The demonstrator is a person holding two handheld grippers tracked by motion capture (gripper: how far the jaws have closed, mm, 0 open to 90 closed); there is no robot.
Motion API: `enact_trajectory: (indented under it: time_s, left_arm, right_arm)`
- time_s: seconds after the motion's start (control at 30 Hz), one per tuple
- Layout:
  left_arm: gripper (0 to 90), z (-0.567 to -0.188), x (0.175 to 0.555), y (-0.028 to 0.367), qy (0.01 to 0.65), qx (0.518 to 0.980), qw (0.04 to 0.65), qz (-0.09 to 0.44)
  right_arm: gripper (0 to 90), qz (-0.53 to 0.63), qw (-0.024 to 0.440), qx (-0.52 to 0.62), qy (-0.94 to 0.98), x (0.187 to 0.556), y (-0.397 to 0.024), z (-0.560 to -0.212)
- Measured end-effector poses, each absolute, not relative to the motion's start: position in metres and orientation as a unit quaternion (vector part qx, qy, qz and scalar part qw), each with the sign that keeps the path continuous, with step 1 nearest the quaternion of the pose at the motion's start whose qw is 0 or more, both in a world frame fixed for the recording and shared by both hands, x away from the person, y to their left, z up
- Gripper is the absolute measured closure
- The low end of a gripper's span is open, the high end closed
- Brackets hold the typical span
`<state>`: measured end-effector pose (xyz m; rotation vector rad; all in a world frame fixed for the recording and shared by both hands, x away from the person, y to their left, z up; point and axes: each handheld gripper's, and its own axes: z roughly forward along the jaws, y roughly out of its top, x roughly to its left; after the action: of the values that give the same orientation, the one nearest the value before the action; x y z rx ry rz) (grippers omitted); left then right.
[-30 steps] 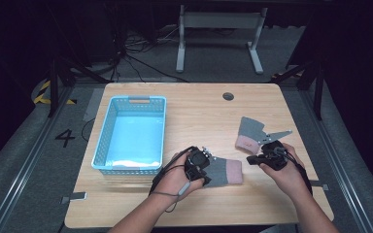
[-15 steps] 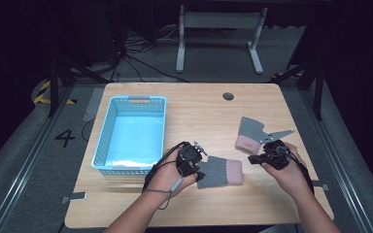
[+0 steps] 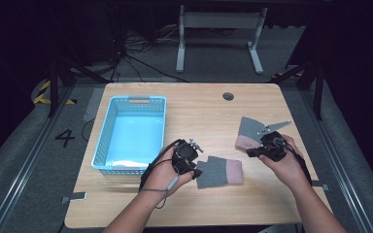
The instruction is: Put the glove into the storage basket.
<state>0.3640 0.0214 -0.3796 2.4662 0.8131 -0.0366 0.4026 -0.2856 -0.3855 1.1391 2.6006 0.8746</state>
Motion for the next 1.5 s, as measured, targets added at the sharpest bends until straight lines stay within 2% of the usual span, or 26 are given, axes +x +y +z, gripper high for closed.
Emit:
enact_trajectory:
  time_s: [0.17,0.57,1.5]
  left_arm:
    - [64.8,-0.38,0.364,0.025,0.301,0.916,0.265,-0.014]
    - [64.3,-0.382,0.365,0.027,0.306,0.915,0.262,-0.015]
    - [63.7,-0.382,0.364,0.024,0.302,0.917,0.26,-0.014]
  right_arm:
    - [90.0,0.28,0.083,0.386,0.875,0.423,-0.282,-0.384]
    - [90.0,0.244,0.083,0.419,0.87,0.46,-0.285,-0.408]
    - [90.0,0.224,0.078,0.43,0.871,0.458,-0.297,-0.422]
